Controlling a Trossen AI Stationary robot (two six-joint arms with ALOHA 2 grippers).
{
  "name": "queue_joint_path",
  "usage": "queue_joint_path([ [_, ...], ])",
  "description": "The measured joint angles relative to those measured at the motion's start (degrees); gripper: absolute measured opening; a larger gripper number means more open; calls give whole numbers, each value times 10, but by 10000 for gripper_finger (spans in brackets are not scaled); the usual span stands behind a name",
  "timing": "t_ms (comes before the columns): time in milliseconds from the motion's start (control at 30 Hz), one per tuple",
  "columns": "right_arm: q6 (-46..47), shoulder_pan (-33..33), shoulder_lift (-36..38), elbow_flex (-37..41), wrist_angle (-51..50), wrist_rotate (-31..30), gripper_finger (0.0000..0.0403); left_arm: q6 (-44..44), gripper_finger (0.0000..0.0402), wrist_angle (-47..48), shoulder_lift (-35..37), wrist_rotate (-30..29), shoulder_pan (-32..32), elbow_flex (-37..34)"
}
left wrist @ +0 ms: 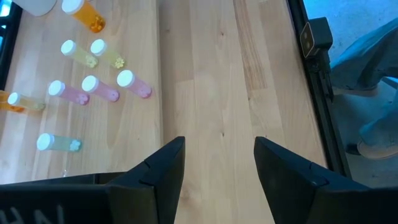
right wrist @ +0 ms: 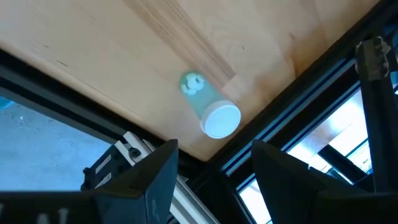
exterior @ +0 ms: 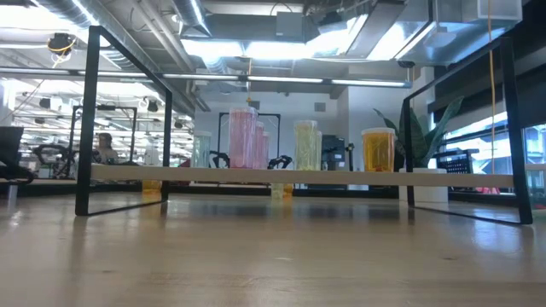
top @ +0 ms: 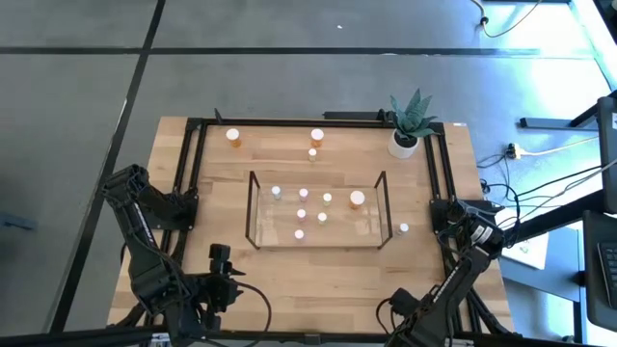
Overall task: Pick and place medicine bottles onto shelf by color
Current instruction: Put the bottom blue pill bottle on the shelf aligned with the other blue pill bottle
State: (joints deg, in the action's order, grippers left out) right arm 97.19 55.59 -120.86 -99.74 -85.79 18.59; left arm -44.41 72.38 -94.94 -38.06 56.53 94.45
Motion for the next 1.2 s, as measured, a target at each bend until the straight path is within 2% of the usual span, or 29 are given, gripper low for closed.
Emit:
queue_joint_path([
  [267,0,0,0,0,-3,-29,207,0,185,0,0,0,0,0],
  [567,0,0,0,-8,0,-24,207,0,185,0,0,0,-1,0],
  [733,-13,5,5,-81,-17,-127,207,0,186,0,0,0,-11,0],
  [900,4,26,62,-124,-42,-246,207,0,185,0,0,0,-27,0],
  [1067,66,52,145,-79,-42,-304,207,0,186,0,0,0,-39,0],
  [1200,151,73,206,6,-28,-297,207,2,185,0,0,0,-40,0],
])
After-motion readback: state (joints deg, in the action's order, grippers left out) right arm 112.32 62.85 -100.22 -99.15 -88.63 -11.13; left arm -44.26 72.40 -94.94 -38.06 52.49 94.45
